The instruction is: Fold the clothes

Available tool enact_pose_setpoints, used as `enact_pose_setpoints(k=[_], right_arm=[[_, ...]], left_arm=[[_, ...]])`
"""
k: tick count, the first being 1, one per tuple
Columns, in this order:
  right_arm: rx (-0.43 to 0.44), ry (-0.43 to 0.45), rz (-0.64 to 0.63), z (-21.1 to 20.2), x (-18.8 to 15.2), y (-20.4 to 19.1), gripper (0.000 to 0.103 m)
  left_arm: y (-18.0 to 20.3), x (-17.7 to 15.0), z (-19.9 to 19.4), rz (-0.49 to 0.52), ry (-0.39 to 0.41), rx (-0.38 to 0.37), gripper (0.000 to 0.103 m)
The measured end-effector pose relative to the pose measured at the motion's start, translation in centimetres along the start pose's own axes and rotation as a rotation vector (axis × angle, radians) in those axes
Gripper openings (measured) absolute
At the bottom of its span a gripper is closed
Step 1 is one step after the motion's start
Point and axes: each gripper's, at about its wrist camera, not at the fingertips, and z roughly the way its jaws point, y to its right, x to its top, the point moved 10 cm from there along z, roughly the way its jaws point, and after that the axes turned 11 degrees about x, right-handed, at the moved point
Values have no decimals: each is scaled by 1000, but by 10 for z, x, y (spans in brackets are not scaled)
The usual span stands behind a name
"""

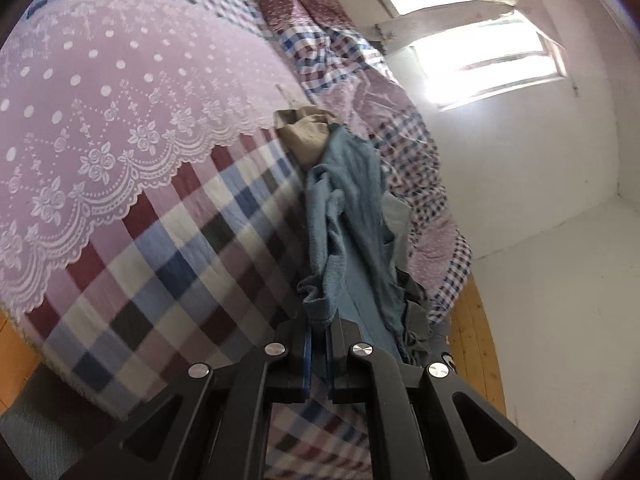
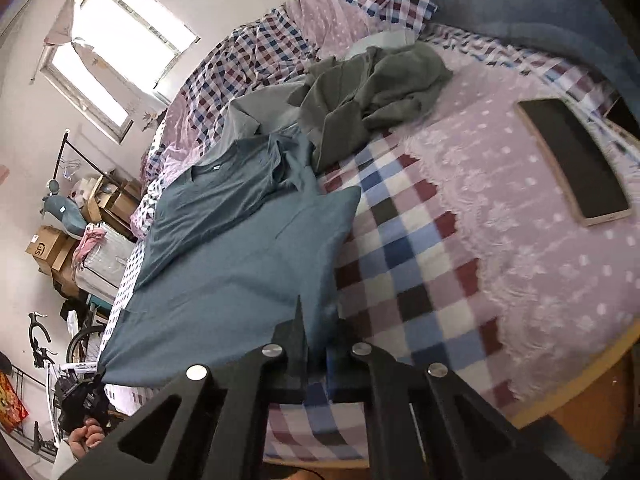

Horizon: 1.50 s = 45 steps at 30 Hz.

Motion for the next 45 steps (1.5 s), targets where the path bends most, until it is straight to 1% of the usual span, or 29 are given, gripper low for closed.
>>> enact_pose_setpoints(k=[3, 5, 7, 9, 12, 13, 14, 15, 16, 18, 19, 20, 22, 23, 24, 25, 27, 30, 32, 33, 35, 38, 41, 45], right_arm=[[7, -5, -20, -22, -3, -7, 3], [14, -10, -35, -35, -8, -13, 3], [4, -23, -53, -42, -14, -15, 4], [-18, -58, -67, -42, -26, -9, 4], [-78, -133, -65, -28, -41, 7, 6], [-114, -149, -71, -26, -45, 14, 9], [-155, -164, -77, -24, -48, 20, 9], [-203, -166, -84, -25, -48, 25, 10], [-227, -149, -83, -28, -45, 29, 10], [-244, -98, -67, -35, -36, 35, 11], [-247, -71, -57, -39, -32, 38, 20], [-236, -41, -45, -41, -28, 38, 27], [-202, 13, -38, -44, -19, 36, 31], [-189, 31, -50, -43, -14, 31, 34], [-180, 46, -64, -41, -10, 27, 35], [-180, 51, -85, -37, -6, 25, 37], [-201, 39, -156, -23, 1, 17, 38], [-247, -9, -321, 8, 9, 2, 38], [-277, -40, -451, 30, 16, -9, 38], [-285, -56, -519, 43, 22, -13, 38], [-271, -78, -591, 63, 32, -16, 37], [-275, -92, -602, 86, 47, -2, 36], [-284, -97, -613, 99, 57, 9, 36], [-233, -107, -636, 115, 60, 1, 36]], left_arm=[[8, -13, -24, 26, -10, -8, 3], [9, -24, -40, 25, -19, -9, 3], [3, -35, -49, 16, -35, 10, 3], [-9, -41, -45, 17, -58, 62, 3], [-27, -50, -35, 23, -93, 153, 3], [-29, -51, -33, 33, -98, 179, 3], [-31, -52, -32, 43, -103, 204, 4], [-33, -54, -31, 54, -104, 226, 4], [-33, -54, -31, 67, -99, 240, 5], [-33, -54, -31, 85, -86, 259, 6], [-34, -53, -32, 90, -78, 262, 9], [-34, -51, -33, 88, -67, 260, 11], [-33, -48, -36, 85, -44, 240, 28], [-32, -47, -37, 84, -33, 227, 32], [-31, -45, -39, 82, -23, 213, 40], [-30, -44, -40, 81, -12, 199, 47], [-28, -41, -43, 78, 8, 173, 53], [-25, -40, -37, 72, -1, 156, 54], [-23, -41, -31, 79, -19, 159, 54], [-22, -43, -28, 88, -28, 162, 55], [-16, -47, -21, 124, -43, 171, 55], [-9, -54, -14, 186, -50, 202, 56], [-6, -58, -10, 224, -53, 221, 56], [-5, -61, -3, 234, -56, 233, 56]])
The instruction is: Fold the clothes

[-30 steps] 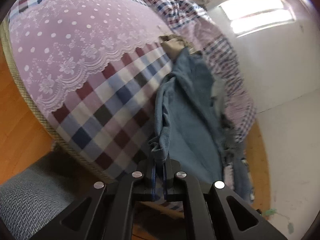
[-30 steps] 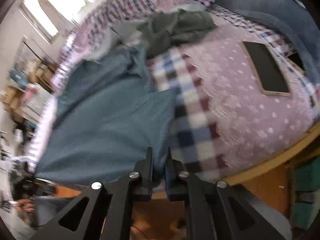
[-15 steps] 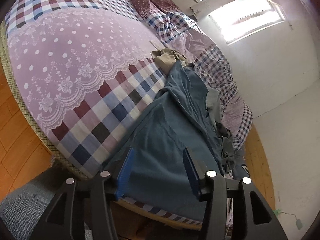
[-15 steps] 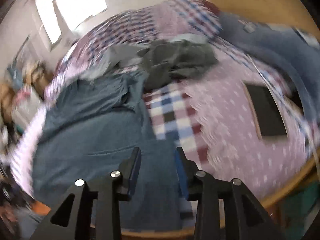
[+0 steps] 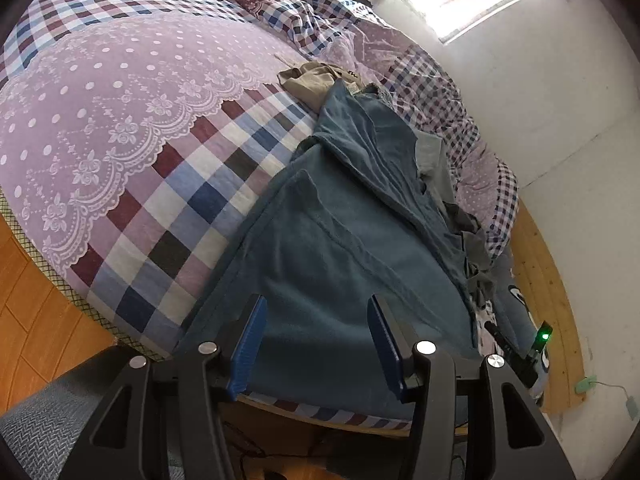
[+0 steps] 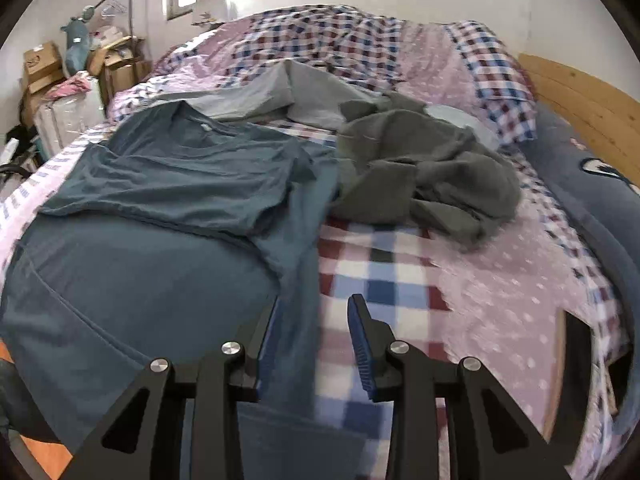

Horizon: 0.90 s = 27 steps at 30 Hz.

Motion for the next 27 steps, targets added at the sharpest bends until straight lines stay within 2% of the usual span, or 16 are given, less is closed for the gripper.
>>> enact_pose_setpoints(k=[3, 6, 10, 16, 22, 27], right_arm=[[10, -21, -61, 15, 6, -12, 35], [-18, -66, -110, 33, 5, -17, 30], [-80, -115, -105, 48, 0, -7, 6], [-123, -100, -41, 45, 5, 11, 1], [-147, -40, 28, 22, 14, 26, 0], [-127, -104, 133, 39, -4, 42, 0]], left_arm=[[3, -1, 5, 6, -3, 6, 56], [6, -2, 11, 21, -8, 18, 56], [6, -3, 15, 24, -7, 30, 56], [4, -2, 17, 17, -2, 36, 56], [3, 0, 15, 10, 11, 31, 56], [2, 1, 14, 12, 13, 33, 56]])
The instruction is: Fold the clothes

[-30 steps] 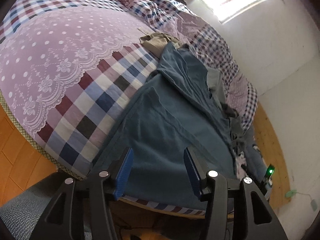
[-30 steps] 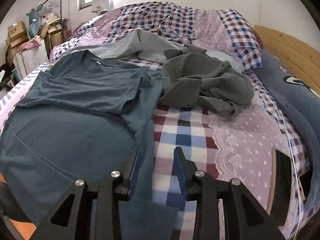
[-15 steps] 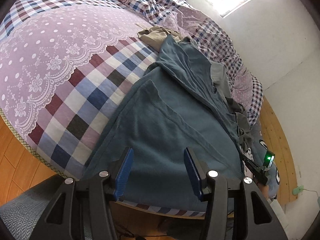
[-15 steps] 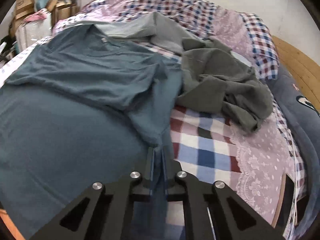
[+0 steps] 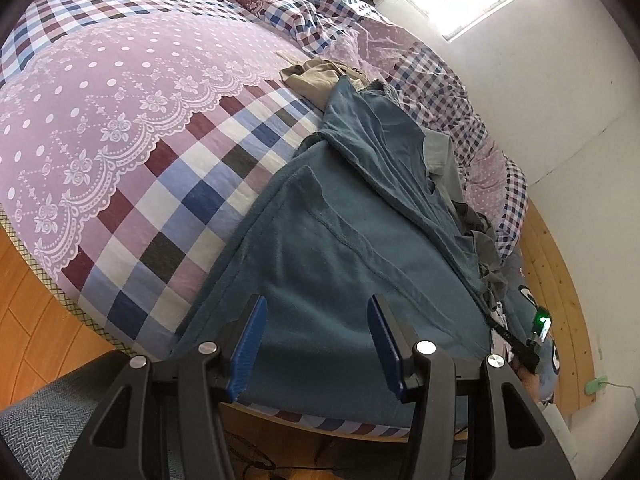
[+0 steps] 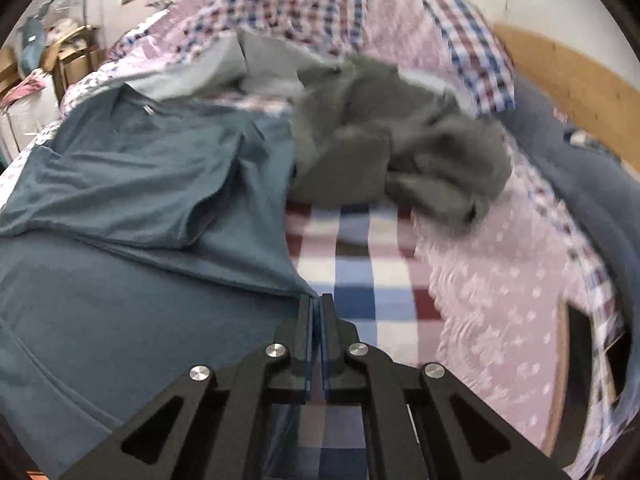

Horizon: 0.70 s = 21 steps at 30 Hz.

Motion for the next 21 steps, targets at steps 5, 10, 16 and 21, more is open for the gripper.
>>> enact_pose_setpoints(k=[5, 10, 16, 21], right_arm=[[60, 17, 71, 0, -1, 2, 2], [71, 72, 105, -21, 1, 1, 30], [94, 229, 88, -69, 15, -8, 45], [100, 211, 43, -64, 14, -22, 45]], left_arm=[[-1, 2, -4, 12, 14, 2, 56], [8, 10, -12, 63, 69, -14, 56], [32, 24, -3, 258, 155, 79, 56], [49, 39, 15, 421, 201, 110, 56]])
